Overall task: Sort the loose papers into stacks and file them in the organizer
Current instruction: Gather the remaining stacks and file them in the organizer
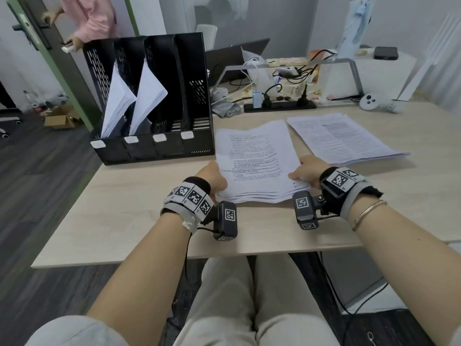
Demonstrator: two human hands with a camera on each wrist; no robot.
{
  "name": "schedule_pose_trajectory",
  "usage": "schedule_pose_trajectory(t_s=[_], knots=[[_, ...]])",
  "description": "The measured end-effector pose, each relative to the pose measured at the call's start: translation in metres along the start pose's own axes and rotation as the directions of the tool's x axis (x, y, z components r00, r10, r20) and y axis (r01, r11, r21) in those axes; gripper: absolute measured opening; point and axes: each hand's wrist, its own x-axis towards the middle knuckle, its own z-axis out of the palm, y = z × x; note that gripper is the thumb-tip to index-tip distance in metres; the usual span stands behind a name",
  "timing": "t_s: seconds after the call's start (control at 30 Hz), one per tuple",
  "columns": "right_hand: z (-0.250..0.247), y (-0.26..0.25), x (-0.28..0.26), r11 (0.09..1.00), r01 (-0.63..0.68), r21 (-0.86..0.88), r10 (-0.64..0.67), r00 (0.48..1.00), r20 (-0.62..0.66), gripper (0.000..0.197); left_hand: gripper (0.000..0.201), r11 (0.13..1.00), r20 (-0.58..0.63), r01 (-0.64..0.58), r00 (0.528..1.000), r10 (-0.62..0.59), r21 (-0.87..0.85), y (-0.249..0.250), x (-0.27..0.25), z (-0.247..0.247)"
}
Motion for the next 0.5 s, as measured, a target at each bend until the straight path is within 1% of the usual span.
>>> schedule_pose_trajectory(t_s=[0.07,0.13,0.2,0.27,0.37,0.43,0.5], knots=[[-0.003,-0.003,-0.007,0.997,0.071,0.013,-0.070,0.995,-0.066,0.033,0.026,0.996,-0.002,0.018,1.000,-0.019,-0.082,0.001,0.006,-0.002],[-0.008,0.000,-0.009,0.987,0.135,0.082,-0.124,0.985,-0.123,0.034,0.023,0.993,0.009,0.029,1.000,-0.028,-0.117,0.003,0.010,-0.003],[-0.014,0.004,-0.009,0.972,0.170,0.162,-0.139,0.973,-0.185,0.034,0.030,0.983,0.002,0.014,1.000,-0.014,-0.186,0.004,0.016,-0.003],[-0.020,0.008,-0.008,0.957,0.198,0.213,-0.153,0.966,-0.210,0.035,0.039,0.959,-0.027,-0.025,0.999,0.018,-0.282,0.007,0.024,-0.003],[-0.024,0.011,-0.011,0.944,0.222,0.244,-0.168,0.960,-0.223,0.036,0.035,0.923,-0.155,-0.154,0.982,0.105,-0.352,0.016,0.029,-0.006],[-0.025,0.011,-0.015,0.936,0.230,0.268,-0.167,0.957,-0.235,0.034,0.036,0.898,-0.267,-0.226,0.955,0.128,-0.378,0.021,0.030,-0.006],[-0.024,0.012,-0.019,0.923,0.249,0.293,-0.177,0.952,-0.251,0.037,0.037,0.869,-0.360,-0.287,0.923,0.138,-0.403,0.026,0.031,-0.002]])
